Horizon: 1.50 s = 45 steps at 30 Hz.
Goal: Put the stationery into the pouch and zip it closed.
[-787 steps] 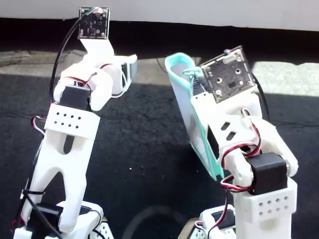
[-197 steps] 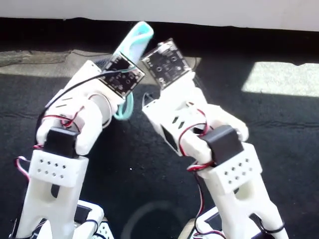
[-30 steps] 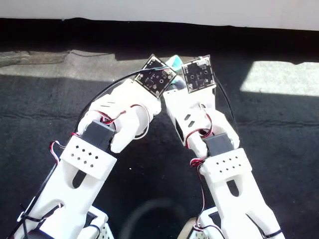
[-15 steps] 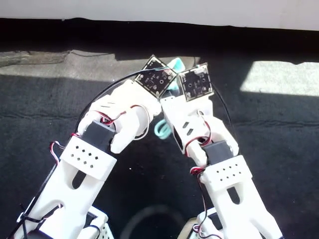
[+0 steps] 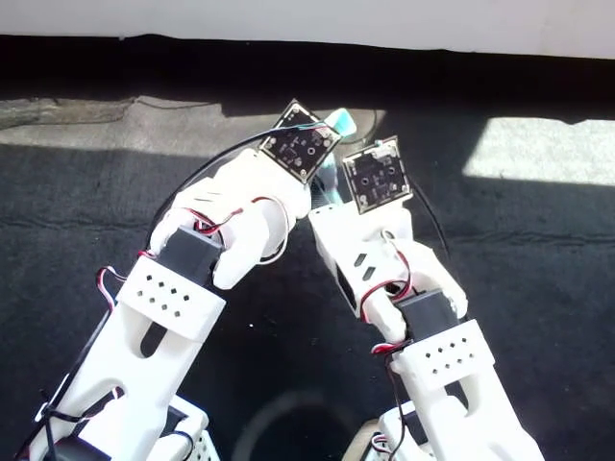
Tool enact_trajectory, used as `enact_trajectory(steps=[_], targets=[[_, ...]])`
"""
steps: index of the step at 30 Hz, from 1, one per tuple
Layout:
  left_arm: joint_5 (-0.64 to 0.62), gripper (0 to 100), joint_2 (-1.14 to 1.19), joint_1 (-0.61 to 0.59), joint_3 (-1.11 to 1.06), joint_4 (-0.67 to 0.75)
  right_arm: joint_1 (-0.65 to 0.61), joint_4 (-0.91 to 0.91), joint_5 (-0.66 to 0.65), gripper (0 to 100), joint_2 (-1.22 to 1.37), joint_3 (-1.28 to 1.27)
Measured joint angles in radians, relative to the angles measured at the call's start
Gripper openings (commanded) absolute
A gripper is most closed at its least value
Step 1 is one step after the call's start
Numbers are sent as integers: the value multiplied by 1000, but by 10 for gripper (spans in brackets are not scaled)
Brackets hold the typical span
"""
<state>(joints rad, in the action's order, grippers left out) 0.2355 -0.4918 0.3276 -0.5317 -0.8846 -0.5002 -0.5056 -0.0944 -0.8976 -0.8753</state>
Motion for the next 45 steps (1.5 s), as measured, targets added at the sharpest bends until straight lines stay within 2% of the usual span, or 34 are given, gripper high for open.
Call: enact_trajectory(steps=[10, 21, 26, 39, 45], targets=[[-2, 10, 0, 0, 0, 0, -8, 3, 0, 187, 87, 0], [-2, 10, 0, -9, 2, 0, -8, 106, -2, 190, 132, 0], [-2, 10, 0, -9, 2, 0, -8, 106, -2, 269, 132, 0], [-2, 10, -2, -18, 2, 0, -6, 106, -2, 269, 140, 46], [-2, 10, -2, -23, 3, 0, -6, 163, -2, 269, 140, 48]])
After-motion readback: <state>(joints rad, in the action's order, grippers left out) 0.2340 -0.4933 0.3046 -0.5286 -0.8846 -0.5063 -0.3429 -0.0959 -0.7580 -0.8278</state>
